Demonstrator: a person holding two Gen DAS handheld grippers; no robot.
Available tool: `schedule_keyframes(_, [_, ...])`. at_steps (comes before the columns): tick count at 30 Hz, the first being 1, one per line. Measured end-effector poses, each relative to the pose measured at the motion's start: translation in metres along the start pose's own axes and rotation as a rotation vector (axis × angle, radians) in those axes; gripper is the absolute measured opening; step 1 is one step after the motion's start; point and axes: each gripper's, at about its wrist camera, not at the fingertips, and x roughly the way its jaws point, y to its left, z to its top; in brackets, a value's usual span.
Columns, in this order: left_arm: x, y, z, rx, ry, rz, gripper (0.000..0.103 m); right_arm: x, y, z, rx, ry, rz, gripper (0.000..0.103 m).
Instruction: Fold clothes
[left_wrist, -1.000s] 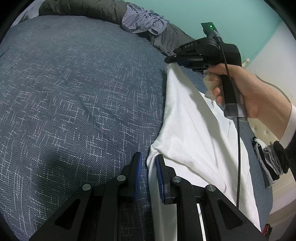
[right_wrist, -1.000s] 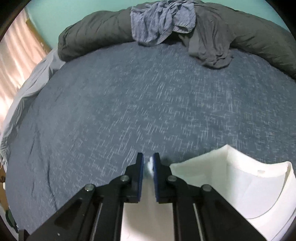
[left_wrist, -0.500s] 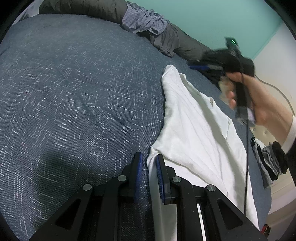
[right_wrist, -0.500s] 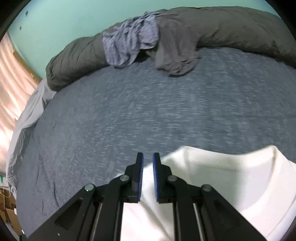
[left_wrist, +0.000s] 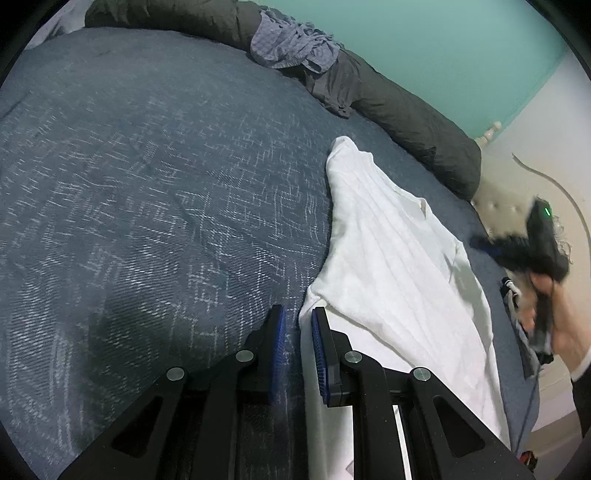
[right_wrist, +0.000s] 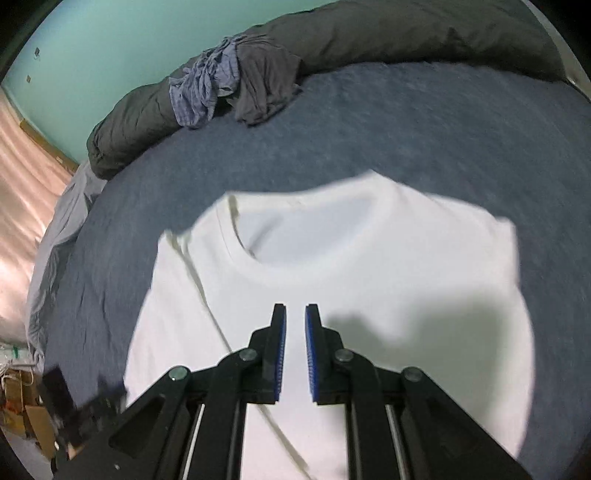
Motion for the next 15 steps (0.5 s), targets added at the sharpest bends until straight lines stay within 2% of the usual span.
schedule_keyframes(9, [-0.043,-0.006,-0.018,-0.012,0.024,0.041,0.017,-0.076,-0.046,-0.072,-0.056,0.101,-0.047,0.011])
schedule_keyframes(12, [-0.062,-0.015,-0.027,0.02,0.063,0.059,0.018,-0.099,-0.055,-0.097,-0.059,0.126,-0.036,0.022])
schedule_keyframes(15, [-0.083,-0.023,-0.036,0.05,0.103,0.073,0.018,-0.119,-0.063,-0.123,-0.053,0.15,-0.02,0.024])
